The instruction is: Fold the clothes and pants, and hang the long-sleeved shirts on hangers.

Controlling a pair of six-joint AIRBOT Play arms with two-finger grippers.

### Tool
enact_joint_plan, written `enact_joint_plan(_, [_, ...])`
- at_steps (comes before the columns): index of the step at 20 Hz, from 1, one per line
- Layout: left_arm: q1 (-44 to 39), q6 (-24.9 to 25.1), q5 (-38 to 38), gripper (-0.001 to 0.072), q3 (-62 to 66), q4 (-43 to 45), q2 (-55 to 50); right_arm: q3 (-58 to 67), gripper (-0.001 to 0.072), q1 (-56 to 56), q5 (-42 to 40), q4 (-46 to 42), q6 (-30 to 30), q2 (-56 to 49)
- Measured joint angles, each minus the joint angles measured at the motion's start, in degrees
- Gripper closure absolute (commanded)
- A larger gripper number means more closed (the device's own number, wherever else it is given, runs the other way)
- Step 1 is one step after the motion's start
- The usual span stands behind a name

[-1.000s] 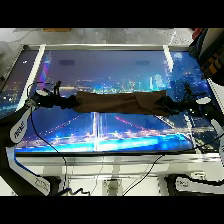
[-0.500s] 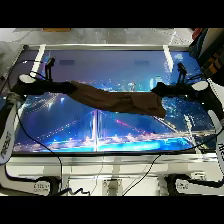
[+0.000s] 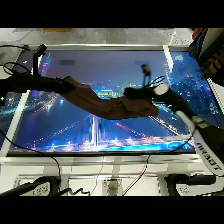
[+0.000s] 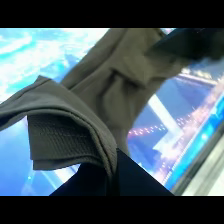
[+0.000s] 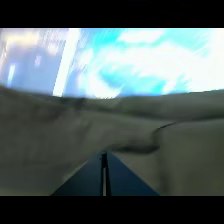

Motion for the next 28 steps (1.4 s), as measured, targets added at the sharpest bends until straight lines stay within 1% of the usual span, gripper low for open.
enact_joint_plan(4, [-1.4, 0.0, -1.33, 0.0698, 0.0, -0.02, 0.7, 1.22, 0.0702, 11.78, -4.26, 0.7, 3.02, -5.51])
enact_joint_plan(8, [-4.52, 0.0, -1.66, 0.0698, 0.0, -0.04, -1.22, 3.91, 0.0701, 20.28, -8.15, 0.85, 6.27, -8.26])
enact_joint_plan(11, [-7.3, 0.0, -0.83, 0.0698, 0.0, -0.04, -3.78, 4.9, 0.07, 22.95, -8.52, 0.11, 7.28, -8.79])
enact_joint_plan(13, [-9.35, -0.24, 0.83, 0.0699, 0.0, -0.28, -5.75, 5.16, 0.07, 22.36, -7.43, -2.47, 7.61, -8.76])
enact_joint_plan(14, [-10.49, -1.49, 2.49, 0.0698, 0.0, -0.79, -6.82, 5.27, 0.07, 21.24, -6.05, -4.02, 7.65, -8.48])
enact_joint_plan(17, [-14.47, -5.18, 10.23, 0.0699, 0.0, -4.76, -9.79, 5.4, 0.07, 14.88, -1.73, -9.01, 7.89, -6.51])
enact_joint_plan(20, [-19.89, -7.17, 20.11, 0.0699, 0.0, -9.49, -12.55, 5.46, 0.07, 5.25, 2.82, -14.82, 8.61, -2.54])
enact_joint_plan(23, [-26.86, -7.96, 32.52, 0.0698, 0.0, -13.77, -15.37, 5.46, 0.07, -4.94, 6.34, -18.23, 9.42, 2.4])
enact_joint_plan(25, [-32.3, -8.24, 42.21, 0.0698, 0.0, -16.39, -17.64, 5.46, 0.07, -10.95, 8.07, -19.43, 9.6, 5.38])
enact_joint_plan(28, [-39.58, -8.57, 55.23, 0.0694, 0.02, -18.16, -21.22, 5.46, 0.0699, -17.55, 10.84, -20.28, 9.79, 8.2])
